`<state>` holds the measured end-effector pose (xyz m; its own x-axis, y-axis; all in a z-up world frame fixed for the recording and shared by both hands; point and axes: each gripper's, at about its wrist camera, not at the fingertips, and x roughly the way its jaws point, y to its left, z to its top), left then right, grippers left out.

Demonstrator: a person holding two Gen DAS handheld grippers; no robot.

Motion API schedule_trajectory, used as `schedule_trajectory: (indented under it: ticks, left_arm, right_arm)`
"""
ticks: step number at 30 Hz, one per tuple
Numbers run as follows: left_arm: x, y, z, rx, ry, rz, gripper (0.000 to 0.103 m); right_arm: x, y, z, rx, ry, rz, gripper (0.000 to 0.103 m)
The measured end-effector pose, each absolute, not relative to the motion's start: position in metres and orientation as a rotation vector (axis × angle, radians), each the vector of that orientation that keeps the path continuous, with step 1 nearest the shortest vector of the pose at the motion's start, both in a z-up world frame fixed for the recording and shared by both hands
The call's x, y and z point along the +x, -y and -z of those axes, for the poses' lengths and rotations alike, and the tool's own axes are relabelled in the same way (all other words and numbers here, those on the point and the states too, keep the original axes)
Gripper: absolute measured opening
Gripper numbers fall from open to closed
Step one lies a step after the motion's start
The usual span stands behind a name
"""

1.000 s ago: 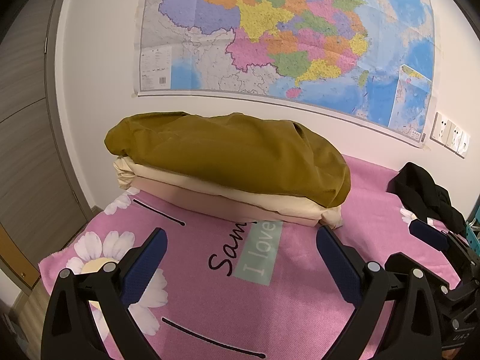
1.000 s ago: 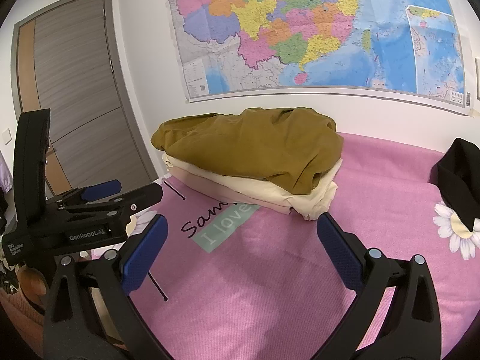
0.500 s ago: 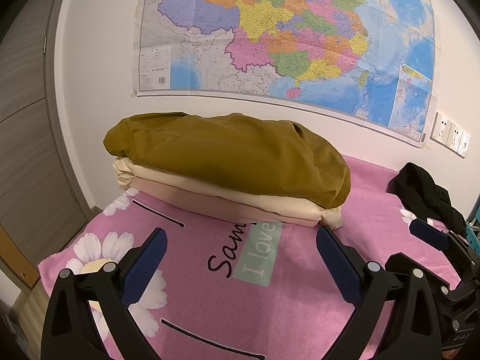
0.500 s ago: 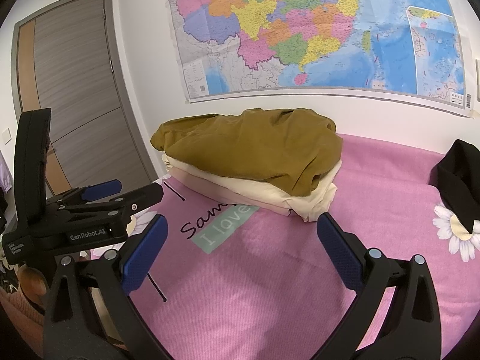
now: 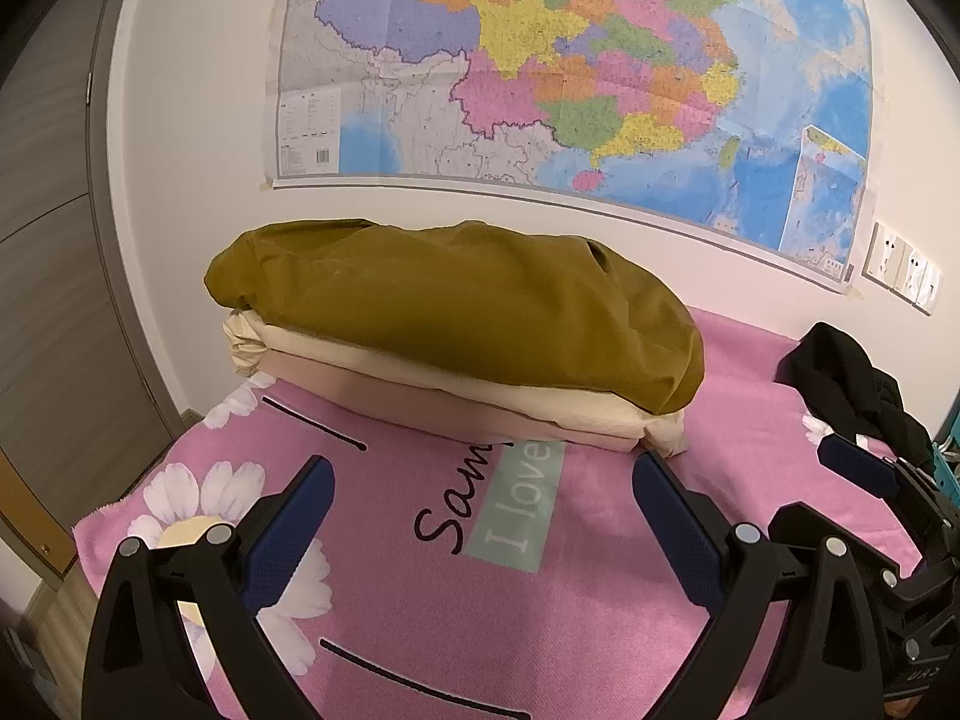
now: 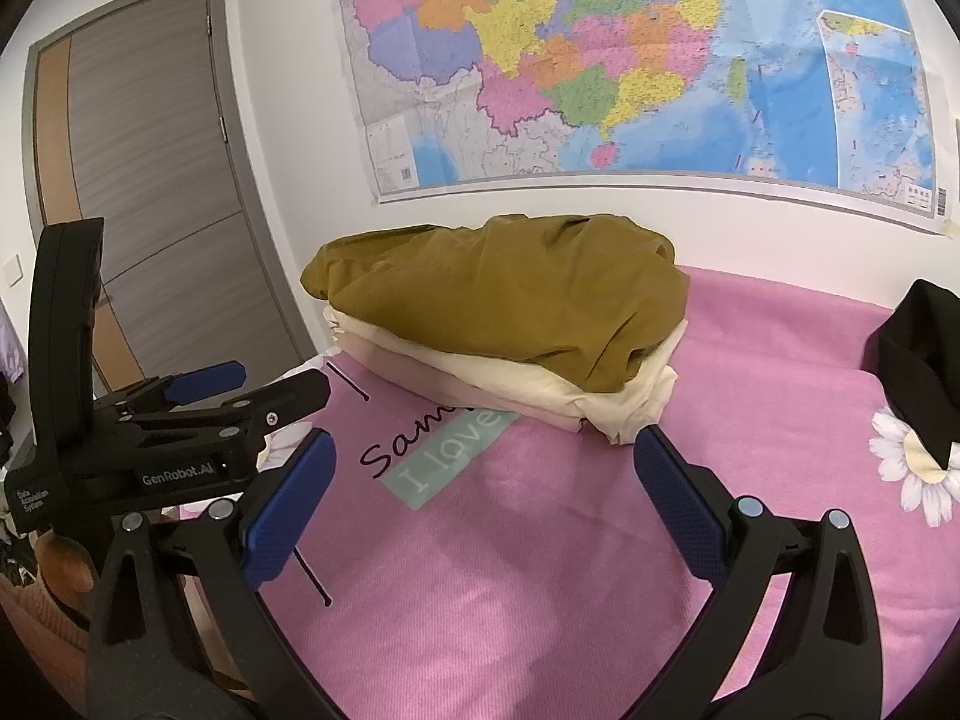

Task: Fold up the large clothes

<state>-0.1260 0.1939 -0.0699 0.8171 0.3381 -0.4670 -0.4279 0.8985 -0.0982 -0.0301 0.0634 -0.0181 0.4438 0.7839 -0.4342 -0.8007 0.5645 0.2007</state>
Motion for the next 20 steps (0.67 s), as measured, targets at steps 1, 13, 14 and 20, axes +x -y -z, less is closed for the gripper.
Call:
schedule_trajectory:
  ticks: [1,13,14,20]
  left_arm:
    - [-0.126,-0.194,0.07,-0.204,-0.459,-0.411,0.096]
    - [-0.119,-0.185,0.075,-0.175,-0.454,-0.382,0.096]
    - [-0.116,-0.182,0.076,-0.176,-0.463,-0.373,0.096]
    - [-0.089,-0.164,0.089,-0.223,-0.537,-0.24,0.096]
  right_arm:
    - [-0.03,-0.064,0.018,-0.035,-0.518,-0.984,0.098]
    - [-0.028,-0.055,0.025,-0.022,-0.53,-0.968,0.098]
    - [-0.027,-0.052,0.027,-0.018,-0.534,-0.962,0.098]
    - [-0.015,-0.004,0.04,0.027,-0.569,-0.824,0.098]
